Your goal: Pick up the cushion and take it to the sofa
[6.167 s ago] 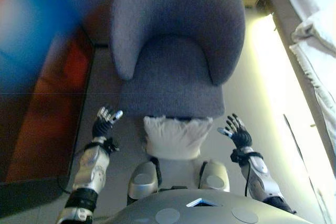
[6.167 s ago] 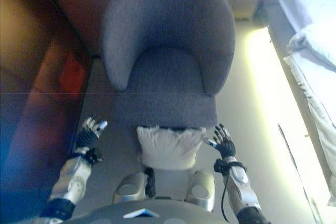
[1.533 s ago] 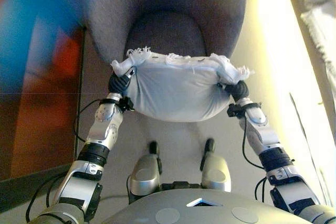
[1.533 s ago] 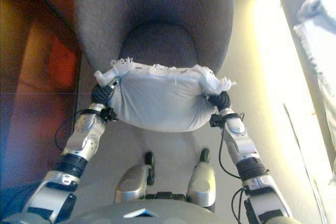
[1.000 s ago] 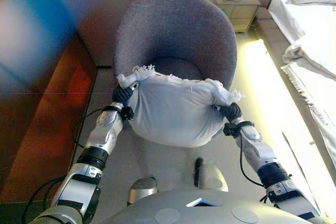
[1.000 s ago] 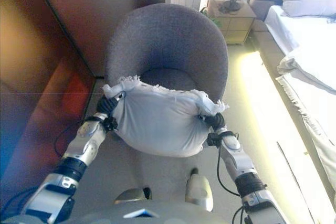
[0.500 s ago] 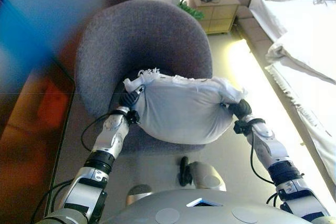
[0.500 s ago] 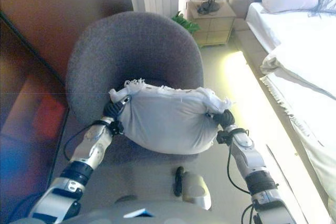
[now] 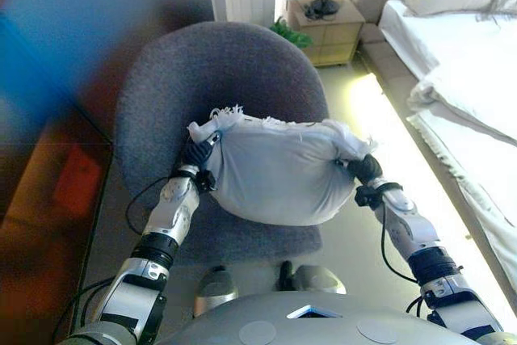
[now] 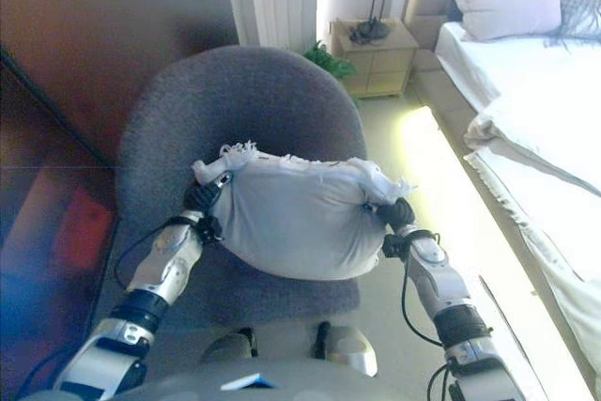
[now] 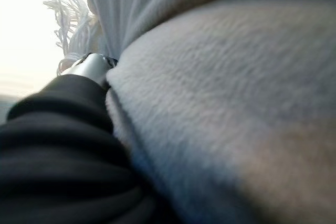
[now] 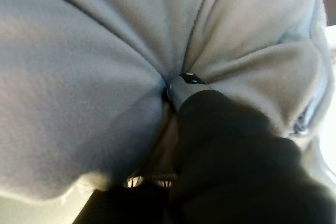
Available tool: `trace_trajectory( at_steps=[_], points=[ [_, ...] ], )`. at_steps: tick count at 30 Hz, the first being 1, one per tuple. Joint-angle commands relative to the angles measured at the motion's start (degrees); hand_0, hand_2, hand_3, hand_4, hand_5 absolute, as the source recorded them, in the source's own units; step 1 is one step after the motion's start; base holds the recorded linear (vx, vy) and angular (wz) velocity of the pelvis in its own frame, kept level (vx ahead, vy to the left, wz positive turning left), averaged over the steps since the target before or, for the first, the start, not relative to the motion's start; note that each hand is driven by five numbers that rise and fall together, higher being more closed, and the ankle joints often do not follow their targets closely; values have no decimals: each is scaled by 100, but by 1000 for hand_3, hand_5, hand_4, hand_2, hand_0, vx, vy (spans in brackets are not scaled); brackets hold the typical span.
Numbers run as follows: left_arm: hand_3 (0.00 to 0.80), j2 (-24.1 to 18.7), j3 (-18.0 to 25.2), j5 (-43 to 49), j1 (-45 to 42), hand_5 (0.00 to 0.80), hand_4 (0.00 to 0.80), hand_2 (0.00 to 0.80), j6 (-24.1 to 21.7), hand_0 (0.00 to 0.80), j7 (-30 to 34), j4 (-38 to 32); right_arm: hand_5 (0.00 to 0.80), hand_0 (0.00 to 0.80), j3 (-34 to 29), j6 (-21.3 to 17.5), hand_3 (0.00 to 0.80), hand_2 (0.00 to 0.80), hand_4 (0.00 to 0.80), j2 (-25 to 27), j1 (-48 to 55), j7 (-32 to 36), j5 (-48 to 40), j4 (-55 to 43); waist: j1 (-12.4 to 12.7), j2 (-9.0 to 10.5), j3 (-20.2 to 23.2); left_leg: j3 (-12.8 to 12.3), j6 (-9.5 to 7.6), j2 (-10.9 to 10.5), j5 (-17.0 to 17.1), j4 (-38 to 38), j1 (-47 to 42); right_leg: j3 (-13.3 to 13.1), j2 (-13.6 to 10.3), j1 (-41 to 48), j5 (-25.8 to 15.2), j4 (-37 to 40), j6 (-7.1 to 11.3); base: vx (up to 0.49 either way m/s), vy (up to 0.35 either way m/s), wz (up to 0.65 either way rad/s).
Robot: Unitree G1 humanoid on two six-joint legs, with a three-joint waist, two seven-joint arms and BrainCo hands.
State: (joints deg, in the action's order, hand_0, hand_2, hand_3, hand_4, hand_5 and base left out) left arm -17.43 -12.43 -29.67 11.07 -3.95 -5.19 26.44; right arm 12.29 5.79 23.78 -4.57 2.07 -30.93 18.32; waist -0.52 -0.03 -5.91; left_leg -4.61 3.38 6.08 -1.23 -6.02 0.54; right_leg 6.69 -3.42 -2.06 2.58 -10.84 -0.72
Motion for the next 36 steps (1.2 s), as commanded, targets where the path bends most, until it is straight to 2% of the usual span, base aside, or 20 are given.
trace_trajectory(
  at_steps=[1,4,5,8,10,14,15,16,18,21,25,27,28,31,36],
  points=[
    [800,-115,314,110,309,800,800,800,-411,800,17,-335,800,800,268,-278,800,800,800,-308,-508,139,50,-344,73,143,281,-92,16,-206,120,8,184,-2,-564,895,203,427,658,143,154,-60],
    [800,-199,287,116,390,800,800,800,-403,800,51,-220,800,800,344,-292,800,800,800,-376,-525,201,-119,-436,86,101,256,-216,-84,-226,37,-118,184,125,-797,759,253,108,736,118,151,-19],
    [800,-227,243,162,494,800,800,800,-345,800,38,-201,800,800,383,-297,800,800,800,-479,-587,126,-159,-387,144,97,223,-249,-170,-282,-41,-233,260,234,-990,679,221,-193,733,111,138,-6],
    [800,-255,206,205,622,800,800,800,-293,800,-20,-87,800,800,549,-282,800,800,800,-698,-648,-39,-225,-293,219,52,119,-350,-346,-382,-212,-412,233,384,-1416,298,-44,-1229,639,166,156,1],
    [800,-289,250,210,654,800,800,800,-197,800,-29,-17,800,800,700,-324,800,800,800,-802,-628,-137,-247,-255,240,37,89,-490,-385,-391,-275,-409,67,539,-1545,176,-163,-1396,588,224,78,0],
    [800,-402,166,211,1014,800,800,800,-290,800,-127,257,800,800,919,-420,800,800,800,-918,-982,-319,-330,-129,145,87,-48,-622,-276,-443,-401,-462,-38,644,-1398,-118,-360,-406,712,89,-58,-37],
    [800,-477,106,125,1216,800,800,800,-343,800,-195,391,800,800,984,-396,800,800,800,-934,-1200,-409,-358,-82,83,119,-107,-652,-277,-495,-487,-480,-10,612,-1420,-412,-636,-248,811,-22,-38,-38],
    [800,-549,99,52,1439,800,800,800,-379,800,-213,564,800,800,1032,-344,800,800,800,-944,-1380,-492,-361,-64,41,106,-205,-655,-296,-495,-589,-560,18,497,-1475,-672,-713,-389,868,-32,-19,-26],
    [800,-607,60,102,1951,800,800,800,-482,800,-344,947,800,800,1103,-246,800,800,800,-947,-1827,-591,-330,37,6,91,-354,-622,-292,-442,-686,-987,411,415,-1509,-863,-603,-467,858,-124,-24,-10],
    [800,-769,-327,-75,3238,800,800,800,-673,800,-647,1568,800,800,1333,-138,800,800,800,-826,-2883,-809,-472,148,-143,115,-802,-498,-159,-281,-856,-1926,1338,226,-1579,-1403,-483,-792,810,-278,-11,-7],
    [800,-854,-458,-578,4304,800,800,800,-1074,800,-742,2000,800,800,1497,-295,800,800,800,-710,-3672,-839,-576,130,-323,125,-1279,-413,-81,-93,-987,-2485,2090,40,-1576,-2192,-343,-1356,767,-250,-15,-13],
    [800,-821,-459,-566,4525,800,800,800,-1209,800,-834,1984,800,800,1487,-410,800,800,800,-645,-3872,-794,-593,108,-366,110,-1437,-388,-96,-44,-1073,-2757,2385,-25,-1552,-2506,-243,-1662,726,-83,-11,-17],
    [800,-804,-453,-583,4577,800,800,800,-1246,800,-841,2000,800,800,1469,-448,800,800,800,-640,-3933,-798,-570,99,-368,73,-1497,-338,-68,1,-1298,-2963,2435,-73,-1528,-2583,-24,-1927,762,25,-8,-18],
    [800,-678,-383,-783,4713,800,800,800,-1382,800,-790,2047,800,800,1431,-461,800,800,800,-626,-4173,-830,-670,132,-397,48,-1608,-353,-81,40,-1430,-3232,2619,-139,-1531,-2804,149,-2275,720,20,-2,-3],
    [800,-498,-337,-989,5045,800,800,800,-1572,800,-474,2338,800,800,1498,-645,800,800,800,-695,-4657,-740,-678,737,-407,6,-1729,-358,-7,56,-1352,-3116,2577,-190,-1507,-2794,171,-2228,765,6,-41,-3]
  ],
)
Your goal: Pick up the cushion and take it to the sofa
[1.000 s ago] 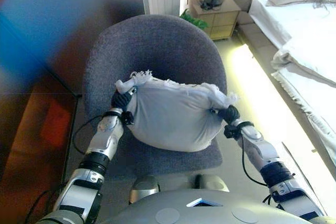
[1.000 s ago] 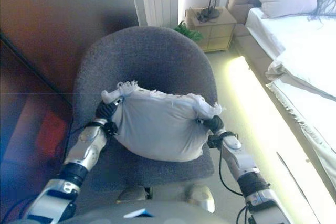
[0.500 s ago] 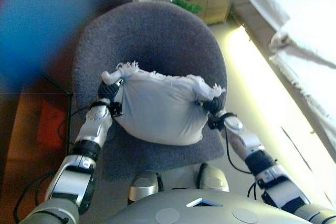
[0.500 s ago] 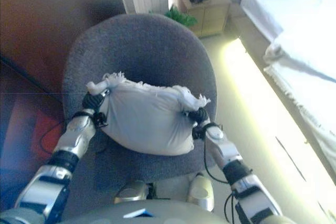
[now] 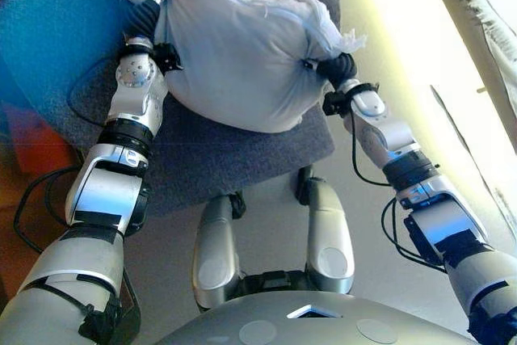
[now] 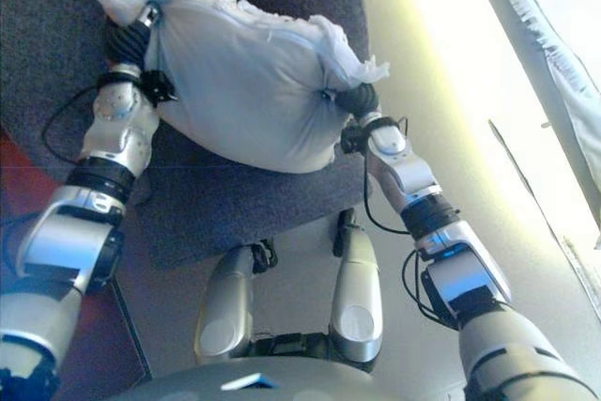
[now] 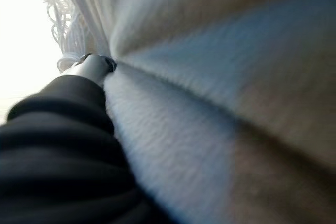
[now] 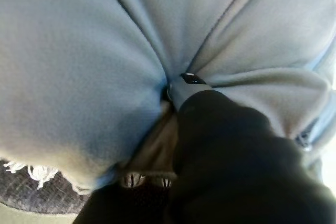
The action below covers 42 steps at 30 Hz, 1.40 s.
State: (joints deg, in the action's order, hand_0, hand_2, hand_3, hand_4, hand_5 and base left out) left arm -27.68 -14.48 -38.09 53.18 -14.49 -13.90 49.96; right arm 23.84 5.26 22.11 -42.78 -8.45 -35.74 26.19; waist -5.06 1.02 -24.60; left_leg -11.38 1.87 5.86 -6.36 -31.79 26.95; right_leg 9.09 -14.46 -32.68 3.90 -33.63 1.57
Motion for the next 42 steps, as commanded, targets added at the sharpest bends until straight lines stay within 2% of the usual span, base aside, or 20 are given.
trace_trajectory(
  at_steps=[1,6,10,11,12,13,14,15,20,25,28,32,37,42],
  points=[
    [800,509,-168,-70,934,800,800,800,-518,800,450,69,800,800,359,-627,800,800,800,-517,-954,336,-252,95,48,-110,116,321,162,75,-799,-472,-85,-418,-396,293,26,115,547,-23,-69,-9],
    [800,244,-457,-47,1503,800,800,800,-535,800,732,356,800,800,401,-589,800,800,800,-375,-1418,411,-504,392,-3,-249,24,296,254,12,-538,-87,-153,-363,-372,368,-45,458,576,-10,-1,-14],
    [800,187,-582,-83,1816,800,800,800,-214,800,700,581,800,800,455,-415,800,800,800,-331,-1609,449,-440,575,-87,-443,-15,206,273,-53,-474,55,-258,-381,-403,394,-13,516,565,41,106,-6],
    [800,182,-620,-26,1866,800,800,800,-106,800,566,685,304,304,489,-343,304,304,304,-322,-1632,427,-421,594,-119,-489,-6,173,281,-66,-454,105,-324,-397,-404,429,6,529,560,84,106,4],
    [508,185,-661,-135,1898,508,508,508,-93,508,548,782,0,0,532,-287,0,0,0,-323,-1630,397,-427,576,-147,-518,3,146,291,-78,-434,152,-380,-411,-404,467,20,556,560,98,111,-2],
    [0,178,-644,-233,1895,0,0,0,-36,0,503,810,0,0,546,-243,0,0,0,-298,-1607,391,-452,556,-169,-538,16,109,303,-78,-422,203,-449,-411,-407,517,38,594,561,87,79,-6],
    [0,193,-619,-265,1884,0,0,0,0,0,424,812,0,0,558,-240,0,0,0,-292,-1568,336,-432,510,-188,-553,14,77,314,-85,-407,263,-518,-412,-404,571,47,641,559,3,60,-7],
    [0,212,-611,-342,1868,0,0,0,-18,0,357,826,0,0,571,-252,0,0,0,-304,-1518,253,-382,439,-218,-554,12,3,279,-98,-238,359,-518,-393,-407,578,-100,761,508,-21,32,-7],
    [0,234,-507,-254,1730,0,0,0,-59,0,-6,757,0,0,472,-218,0,0,0,-262,-1329,-43,-272,112,-256,-551,-1,-72,309,-79,-144,531,-646,-353,-379,748,-79,930,502,7,9,-7],
    [0,73,-296,-305,1588,0,0,0,-15,0,-174,754,0,0,281,-198,0,0,0,-159,-1193,-109,-434,167,-208,-521,42,-53,338,-62,-148,540,-773,-269,-409,946,-25,965,488,43,-12,-2],
    [0,-171,-106,-467,1384,0,0,0,-37,0,-288,785,0,0,165,-220,0,0,0,-20,-1084,-118,-501,184,-153,-529,118,-37,345,-68,-137,592,-883,-198,-444,1101,9,1019,483,52,8,1],
    [0,-465,155,-333,928,0,0,0,-60,0,-434,574,0,0,-44,-227,0,0,0,151,-800,-235,-694,78,-33,-507,233,-2,351,-71,-119,691,-1049,-42,-476,1386,32,1165,483,62,-20,3],
    [0,-915,464,237,106,0,0,0,-9,0,-754,86,0,0,-323,-325,0,0,0,321,-198,-252,-666,-306,130,-425,437,46,363,-76,-52,965,-1332,159,-387,1818,-11,1545,469,65,-41,9],
    [0,-1097,804,168,-787,0,0,0,-152,0,-386,-525,0,0,-677,-567,0,0,0,307,502,-521,-552,-633,272,-343,702,48,343,-82,61,1423,-1718,348,-248,2329,-100,2026,479,87,-51,13]
  ],
)
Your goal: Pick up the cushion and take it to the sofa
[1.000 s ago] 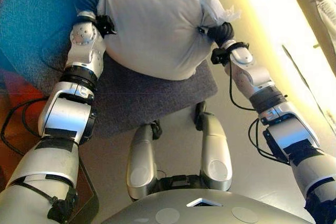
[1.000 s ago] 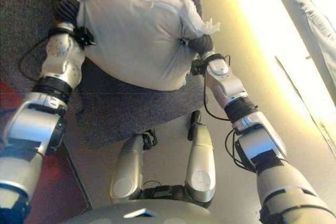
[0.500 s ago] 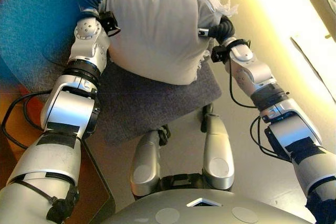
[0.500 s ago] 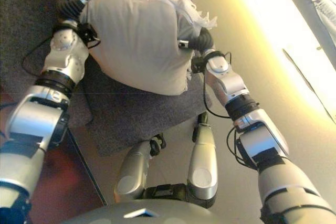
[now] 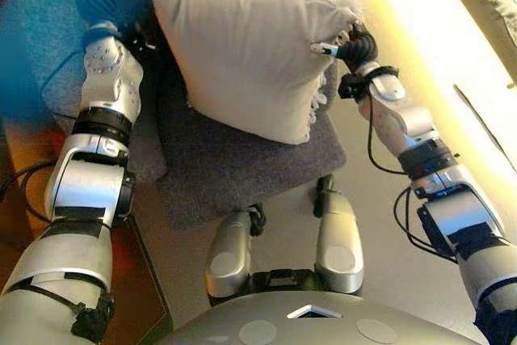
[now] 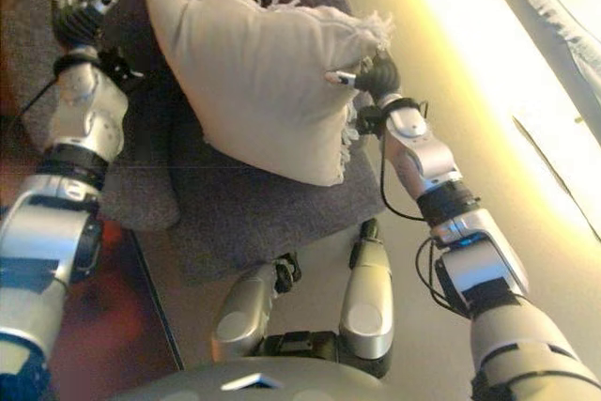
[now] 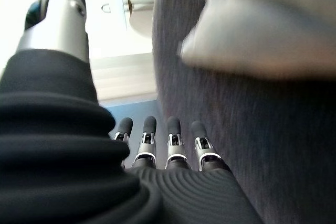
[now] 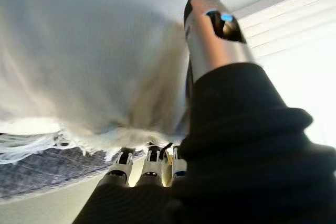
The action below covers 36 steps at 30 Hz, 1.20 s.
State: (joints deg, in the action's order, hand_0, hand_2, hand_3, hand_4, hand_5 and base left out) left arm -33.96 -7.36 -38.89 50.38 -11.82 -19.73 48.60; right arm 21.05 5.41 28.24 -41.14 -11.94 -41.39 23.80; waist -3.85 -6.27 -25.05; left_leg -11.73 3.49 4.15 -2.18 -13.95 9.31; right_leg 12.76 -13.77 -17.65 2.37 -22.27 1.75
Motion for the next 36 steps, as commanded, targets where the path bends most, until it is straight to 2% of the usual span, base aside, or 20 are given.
trace_trajectory(
  at_steps=[1,6,11,16,20,26,30,33,36],
  points=[
    [0,-429,164,254,-736,0,0,0,-492,0,281,-533,0,0,-483,-621,0,0,0,-333,527,-226,81,-480,170,406,819,84,178,85,-324,-236,-45,10,-277,937,26,1006,469,117,-55,19],
    [0,198,767,591,-2260,0,0,0,-852,0,740,-1520,0,0,-1269,-875,0,0,0,-395,1882,-50,540,-947,280,456,1246,46,128,20,-85,578,-581,151,-34,1472,-135,1640,515,135,-10,17],
    [0,773,1077,543,-3456,0,0,0,-936,0,1023,-2420,0,0,-1862,-1147,0,0,0,-565,2958,118,772,-1216,366,529,1664,-1,96,-8,38,1057,-994,296,168,1862,-256,2067,528,126,-21,16],
    [0,1266,1297,262,-4409,0,0,0,-774,0,1829,-3230,0,0,-2313,-1239,0,0,0,-942,3689,208,1065,-1570,383,629,1867,-71,36,-20,8,1230,-1257,339,305,2125,-312,2295,530,20,-21,6],
    [0,1451,1315,33,-4949,0,0,0,-623,0,2384,-3767,0,0,-2483,-1162,0,0,0,-1239,4105,289,1080,-1744,377,706,1961,-155,-15,-39,-19,1355,-1429,349,399,2256,-378,2435,531,2,-13,3],
    [0,1584,1119,-458,-5446,0,0,0,-350,0,2881,-4252,0,0,-2319,-1411,0,0,0,-1275,4557,1081,1134,-1933,409,796,1999,-247,-69,-88,-19,1527,-1522,347,492,2291,-469,2582,551,-49,-27,-5],
    [0,1641,951,-565,-5658,0,0,0,-420,0,3067,-4398,0,0,-2009,-1716,0,0,0,-1252,4773,1787,723,-2128,429,822,1969,-272,-100,-109,-14,1543,-1485,335,515,2228,-478,2563,557,-104,-19,-8],
    [0,1672,800,-584,-5757,0,0,0,-485,0,3128,-4488,0,0,-1840,-1837,0,0,0,-1328,4854,2033,209,-2112,445,819,1949,-271,-119,-132,-20,1541,-1460,338,534,2210,-483,2571,552,-75,0,-2],
    [0,1689,604,-708,-5820,0,0,0,-533,0,3102,-4555,0,0,-1570,-1971,0,0,0,-1358,4918,2288,206,-2117,466,797,1937,-253,-133,-145,-13,1584,-1438,340,542,2197,-481,2597,559,-77,10,1]
  ],
)
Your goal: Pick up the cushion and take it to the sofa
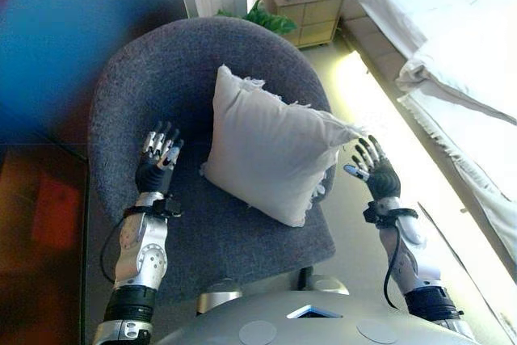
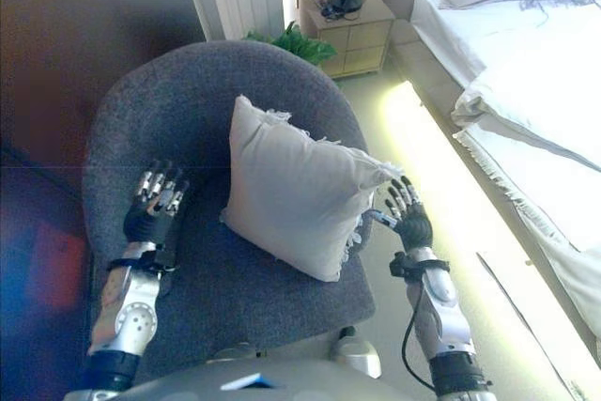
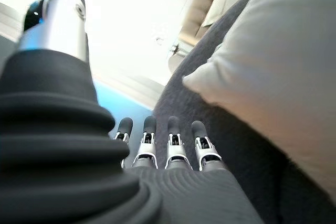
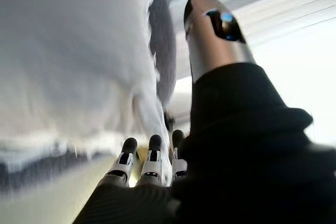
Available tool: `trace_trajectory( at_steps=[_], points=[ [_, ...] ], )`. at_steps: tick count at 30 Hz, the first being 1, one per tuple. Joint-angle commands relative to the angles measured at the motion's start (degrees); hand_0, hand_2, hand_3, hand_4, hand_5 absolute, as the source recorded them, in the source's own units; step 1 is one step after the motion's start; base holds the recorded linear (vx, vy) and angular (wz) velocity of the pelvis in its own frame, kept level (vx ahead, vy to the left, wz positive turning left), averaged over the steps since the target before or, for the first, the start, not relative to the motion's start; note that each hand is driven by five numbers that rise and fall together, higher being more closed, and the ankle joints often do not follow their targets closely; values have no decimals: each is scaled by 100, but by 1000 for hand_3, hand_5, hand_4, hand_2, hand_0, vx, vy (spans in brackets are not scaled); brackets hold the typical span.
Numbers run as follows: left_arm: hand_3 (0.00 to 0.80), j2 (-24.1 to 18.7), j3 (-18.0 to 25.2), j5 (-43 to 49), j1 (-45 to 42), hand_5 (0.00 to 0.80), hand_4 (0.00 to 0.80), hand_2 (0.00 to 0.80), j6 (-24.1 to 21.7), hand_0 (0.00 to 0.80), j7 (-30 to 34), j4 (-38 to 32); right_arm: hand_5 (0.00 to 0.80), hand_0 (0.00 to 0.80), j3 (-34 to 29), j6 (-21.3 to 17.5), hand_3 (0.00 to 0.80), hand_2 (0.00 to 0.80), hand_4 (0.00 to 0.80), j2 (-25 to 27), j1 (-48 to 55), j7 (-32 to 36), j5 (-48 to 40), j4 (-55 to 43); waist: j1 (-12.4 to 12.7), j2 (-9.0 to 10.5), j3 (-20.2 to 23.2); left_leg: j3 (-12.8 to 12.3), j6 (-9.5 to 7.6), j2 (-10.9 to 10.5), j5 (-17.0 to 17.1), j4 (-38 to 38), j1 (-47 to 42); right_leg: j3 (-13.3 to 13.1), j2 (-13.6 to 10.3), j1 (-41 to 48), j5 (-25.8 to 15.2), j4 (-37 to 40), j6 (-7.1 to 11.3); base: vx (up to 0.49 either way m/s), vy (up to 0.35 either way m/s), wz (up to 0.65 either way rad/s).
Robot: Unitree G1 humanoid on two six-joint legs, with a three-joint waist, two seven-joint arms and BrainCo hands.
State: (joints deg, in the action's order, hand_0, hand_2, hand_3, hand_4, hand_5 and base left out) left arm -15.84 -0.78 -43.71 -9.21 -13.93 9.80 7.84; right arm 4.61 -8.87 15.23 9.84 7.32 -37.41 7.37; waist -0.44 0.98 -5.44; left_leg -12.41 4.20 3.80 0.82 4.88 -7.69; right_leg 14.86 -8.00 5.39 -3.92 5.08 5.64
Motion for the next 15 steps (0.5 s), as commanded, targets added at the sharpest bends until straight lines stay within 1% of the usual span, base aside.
trace_trajectory(
  at_steps=[1,3,4,7,10,13,15],
  points=[
    [0,-131,-132,-225,132,0,0,0,-374,0,106,-514,0,0,183,-562,0,0,0,-35,-182,411,-174,-515,128,62,-33,-181,-205,-111,-305,-292,277,130,-35,-130,145,-145,171,-96,16,1],
    [0,-156,-234,-290,126,0,0,0,-445,0,86,-578,0,0,400,-599,0,0,0,28,-175,622,-146,-558,148,48,-64,-156,-205,-122,-280,-281,340,122,-29,-188,142,-150,167,-110,12,2],
    [0,-165,-269,-278,141,0,0,0,-474,0,61,-574,0,0,475,-611,0,0,0,56,-201,622,-108,-529,157,43,-73,-150,-199,-125,-271,-274,360,128,-28,-205,139,-149,169,-99,6,3],
    [0,-195,-440,-199,216,0,0,0,-511,0,-64,-565,0,0,729,-623,0,0,0,124,-339,488,-106,-450,202,33,-101,-99,-188,-139,-246,-254,398,157,-27,-219,127,-127,167,-72,-1,3],
    [0,-206,-526,-190,241,0,0,0,-449,0,-80,-570,0,0,842,-641,0,0,0,132,-388,382,-44,-365,237,30,-93,-63,-178,-144,-230,-230,405,193,-32,-203,120,-99,169,-33,-4,5],
    [0,-214,-597,-213,238,0,0,0,-399,0,-121,-573,0,0,908,-693,0,0,0,176,-441,159,254,-218,262,20,-82,-37,-167,-144,-210,-196,390,226,-32,-179,111,-76,168,-16,5,14],
    [0,-207,-630,-254,244,0,0,0,-357,0,-180,-560,0,0,940,-680,0,0,0,185,-467,142,238,-131,273,18,-83,-23,-164,-145,-200,-188,394,231,-28,-172,108,-66,163,-7,2,3]
  ],
)
